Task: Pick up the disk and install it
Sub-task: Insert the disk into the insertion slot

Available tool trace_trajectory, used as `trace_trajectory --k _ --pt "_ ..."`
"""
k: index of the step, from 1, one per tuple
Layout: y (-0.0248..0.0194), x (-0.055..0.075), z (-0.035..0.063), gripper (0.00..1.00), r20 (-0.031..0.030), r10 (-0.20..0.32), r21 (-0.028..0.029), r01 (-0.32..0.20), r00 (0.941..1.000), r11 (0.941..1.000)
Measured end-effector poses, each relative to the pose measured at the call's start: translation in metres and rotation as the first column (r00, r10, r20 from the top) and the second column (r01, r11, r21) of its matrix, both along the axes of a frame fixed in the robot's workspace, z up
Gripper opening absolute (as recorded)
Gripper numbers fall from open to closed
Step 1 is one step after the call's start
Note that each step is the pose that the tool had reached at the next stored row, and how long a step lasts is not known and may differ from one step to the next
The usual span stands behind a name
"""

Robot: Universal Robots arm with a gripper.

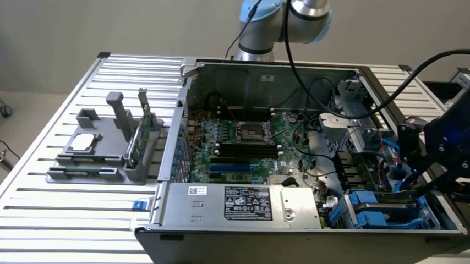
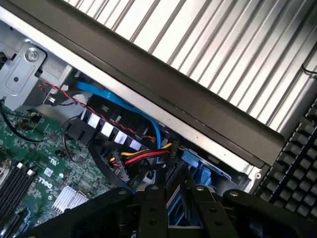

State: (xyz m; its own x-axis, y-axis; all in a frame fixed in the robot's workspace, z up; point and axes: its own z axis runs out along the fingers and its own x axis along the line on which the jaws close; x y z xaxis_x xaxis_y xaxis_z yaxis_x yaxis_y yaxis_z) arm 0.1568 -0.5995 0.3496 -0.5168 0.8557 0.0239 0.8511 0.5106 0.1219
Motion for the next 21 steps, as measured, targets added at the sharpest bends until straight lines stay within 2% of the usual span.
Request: trace_trajectory --k 4,7,11,17,21 --pt "0.0002 0.0009 -0.0008 0.26 -0.0146 -0.008 0.0001 0.008 0.9999 1.0" --pt "-0.0001 0.0021 -0.0009 0.26 -0.0234 -0.011 0.0 0.011 0.9997 0.9999" --pt "-0.0001 0.0026 -0.0008 0.26 -0.0247 -0.011 0.0 0.011 0.9996 0.9999" --pt "-0.0021 0.0032 -0.0009 0.26 -0.0296 -0.019 0.0112 0.02 0.9994 0.9997" --pt "-0.003 0.0033 -0.0011 0.26 -0.0305 -0.03 0.0206 0.031 0.9991 0.9993"
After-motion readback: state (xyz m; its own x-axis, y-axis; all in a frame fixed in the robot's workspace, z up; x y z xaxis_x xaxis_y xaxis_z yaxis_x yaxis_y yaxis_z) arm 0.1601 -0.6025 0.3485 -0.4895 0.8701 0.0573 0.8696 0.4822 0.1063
